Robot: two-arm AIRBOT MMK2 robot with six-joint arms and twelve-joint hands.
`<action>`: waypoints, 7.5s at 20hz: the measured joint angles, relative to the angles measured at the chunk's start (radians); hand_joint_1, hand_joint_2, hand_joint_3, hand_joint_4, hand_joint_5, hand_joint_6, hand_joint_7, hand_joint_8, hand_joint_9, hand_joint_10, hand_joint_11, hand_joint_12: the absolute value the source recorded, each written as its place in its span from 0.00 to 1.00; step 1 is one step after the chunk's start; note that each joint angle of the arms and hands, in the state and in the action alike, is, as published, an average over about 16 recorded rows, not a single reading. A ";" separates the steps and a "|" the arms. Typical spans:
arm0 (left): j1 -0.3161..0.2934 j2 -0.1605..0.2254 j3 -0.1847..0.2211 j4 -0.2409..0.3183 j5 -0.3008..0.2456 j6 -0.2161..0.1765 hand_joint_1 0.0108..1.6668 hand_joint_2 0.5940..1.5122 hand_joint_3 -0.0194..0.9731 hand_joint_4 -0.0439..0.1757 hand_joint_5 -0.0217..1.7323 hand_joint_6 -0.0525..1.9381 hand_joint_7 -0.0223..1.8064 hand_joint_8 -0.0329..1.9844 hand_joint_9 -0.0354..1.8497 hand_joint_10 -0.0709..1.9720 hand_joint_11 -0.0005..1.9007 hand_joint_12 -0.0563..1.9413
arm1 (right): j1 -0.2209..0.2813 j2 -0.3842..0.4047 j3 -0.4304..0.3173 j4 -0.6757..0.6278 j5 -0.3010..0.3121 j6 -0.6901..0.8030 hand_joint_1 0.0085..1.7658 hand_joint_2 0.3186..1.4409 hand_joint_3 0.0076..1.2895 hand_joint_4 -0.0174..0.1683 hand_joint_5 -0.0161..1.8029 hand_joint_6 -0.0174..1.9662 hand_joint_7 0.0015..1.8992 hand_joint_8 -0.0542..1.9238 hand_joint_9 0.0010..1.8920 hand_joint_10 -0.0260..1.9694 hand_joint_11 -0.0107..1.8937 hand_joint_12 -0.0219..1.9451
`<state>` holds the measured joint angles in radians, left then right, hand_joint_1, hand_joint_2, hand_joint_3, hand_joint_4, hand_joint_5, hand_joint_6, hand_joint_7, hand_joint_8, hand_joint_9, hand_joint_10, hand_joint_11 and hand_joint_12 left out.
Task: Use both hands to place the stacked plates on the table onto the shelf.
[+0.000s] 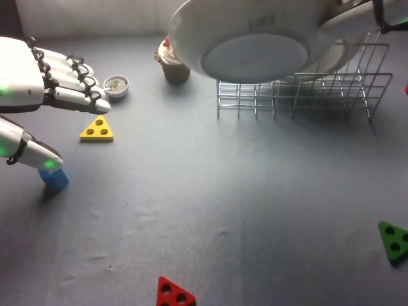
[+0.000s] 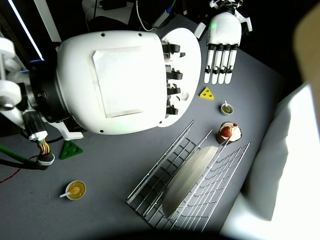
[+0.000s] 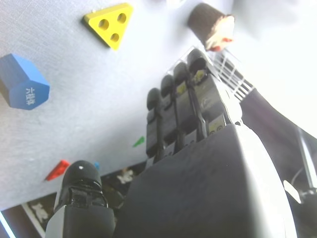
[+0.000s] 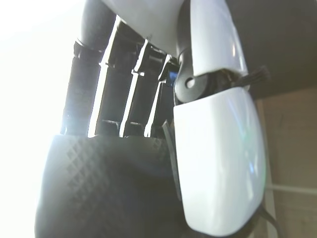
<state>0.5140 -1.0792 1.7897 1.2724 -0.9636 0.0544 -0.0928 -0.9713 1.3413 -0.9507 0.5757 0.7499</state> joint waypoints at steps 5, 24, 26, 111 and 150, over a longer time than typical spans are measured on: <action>0.000 -0.002 0.000 0.002 0.000 0.000 0.01 0.60 0.02 0.20 0.16 0.03 0.16 0.02 0.16 0.04 0.12 0.04 | 0.000 -0.006 0.062 -0.057 0.050 0.096 0.81 0.57 0.00 0.04 0.54 0.39 0.66 0.15 0.65 0.30 0.55 0.65; 0.000 -0.003 -0.001 0.008 0.000 0.000 0.02 0.60 0.02 0.20 0.16 0.03 0.17 0.02 0.16 0.04 0.12 0.04 | -0.014 -0.086 0.248 -0.156 0.091 0.409 0.82 0.57 0.00 0.04 0.54 0.39 0.65 0.16 0.65 0.31 0.56 0.65; 0.000 -0.003 -0.001 0.010 0.000 0.000 0.02 0.60 0.02 0.20 0.16 0.03 0.17 0.02 0.16 0.04 0.12 0.04 | -0.019 -0.094 0.263 -0.160 0.095 0.423 0.82 0.57 0.00 0.04 0.54 0.39 0.65 0.17 0.65 0.31 0.56 0.65; -0.067 0.069 -0.218 -0.042 -0.117 -0.026 0.01 0.60 0.02 0.20 0.18 0.03 0.20 0.02 0.19 0.04 0.15 0.04 | -0.274 -0.245 0.533 0.079 0.066 0.511 0.59 0.61 0.00 0.07 0.42 0.07 0.45 0.03 0.49 0.02 0.54 0.02; -0.071 0.061 -0.243 -0.001 -0.109 -0.077 0.03 0.60 0.02 0.20 0.16 0.03 0.19 0.02 0.19 0.04 0.15 0.04 | -0.191 -0.199 0.401 0.098 0.082 0.306 0.33 0.53 0.00 0.13 0.13 0.01 0.15 0.03 0.17 0.02 0.19 0.02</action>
<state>0.4435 -1.0183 1.5467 1.2713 -1.0725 -0.0222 -0.2833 -1.1707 1.7427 -0.8522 0.6573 1.0555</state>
